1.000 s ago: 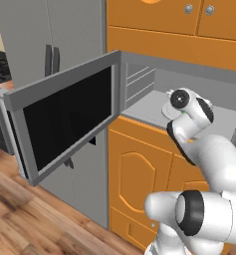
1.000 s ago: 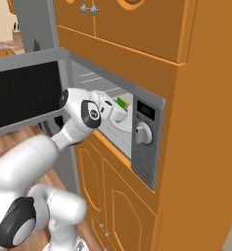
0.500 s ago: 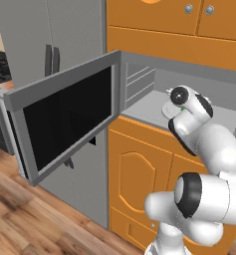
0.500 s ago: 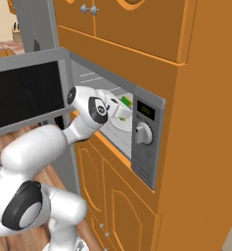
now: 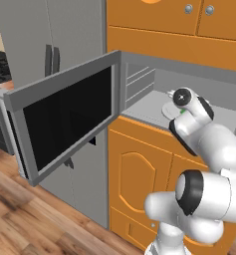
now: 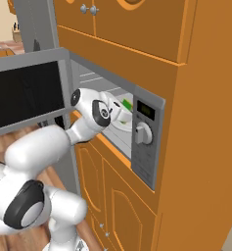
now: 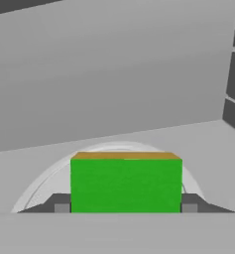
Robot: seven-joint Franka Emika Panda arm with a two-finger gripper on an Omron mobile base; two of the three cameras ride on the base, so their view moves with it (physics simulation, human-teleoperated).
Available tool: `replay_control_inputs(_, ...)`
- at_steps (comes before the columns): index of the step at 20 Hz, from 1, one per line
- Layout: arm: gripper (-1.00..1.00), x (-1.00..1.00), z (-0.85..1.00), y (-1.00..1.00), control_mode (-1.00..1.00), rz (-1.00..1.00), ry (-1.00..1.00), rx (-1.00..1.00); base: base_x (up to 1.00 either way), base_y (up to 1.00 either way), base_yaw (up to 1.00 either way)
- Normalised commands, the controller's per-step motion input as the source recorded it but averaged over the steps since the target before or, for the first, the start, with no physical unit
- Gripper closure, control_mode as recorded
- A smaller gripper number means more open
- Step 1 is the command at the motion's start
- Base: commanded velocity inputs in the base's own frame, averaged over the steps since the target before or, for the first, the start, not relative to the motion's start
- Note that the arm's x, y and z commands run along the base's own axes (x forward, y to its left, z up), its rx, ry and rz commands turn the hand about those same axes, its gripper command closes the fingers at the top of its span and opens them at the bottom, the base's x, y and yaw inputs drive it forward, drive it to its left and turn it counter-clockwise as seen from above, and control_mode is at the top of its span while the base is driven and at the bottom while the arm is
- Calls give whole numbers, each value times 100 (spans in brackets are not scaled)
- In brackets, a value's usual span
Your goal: Place the sponge inside the microwave to prepare for sanitizing.
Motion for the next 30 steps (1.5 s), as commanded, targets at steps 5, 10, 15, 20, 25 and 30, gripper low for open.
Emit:
replay_control_inputs(5,100,20,0,-8,-100,4,0,1,0,0,0)
replay_control_inputs(10,100,28,-3,-12,-100,1,0,0,0,0,0)
replay_control_inputs(15,100,10,-21,-4,-100,0,0,1,0,0,0)
replay_control_inputs(20,-100,1,-16,0,-100,0,1,5,0,0,0)
replay_control_inputs(25,-100,20,0,-1,-100,1,0,0,0,0,0)
replay_control_inputs(30,-100,23,0,-3,-100,4,0,0,0,0,0)
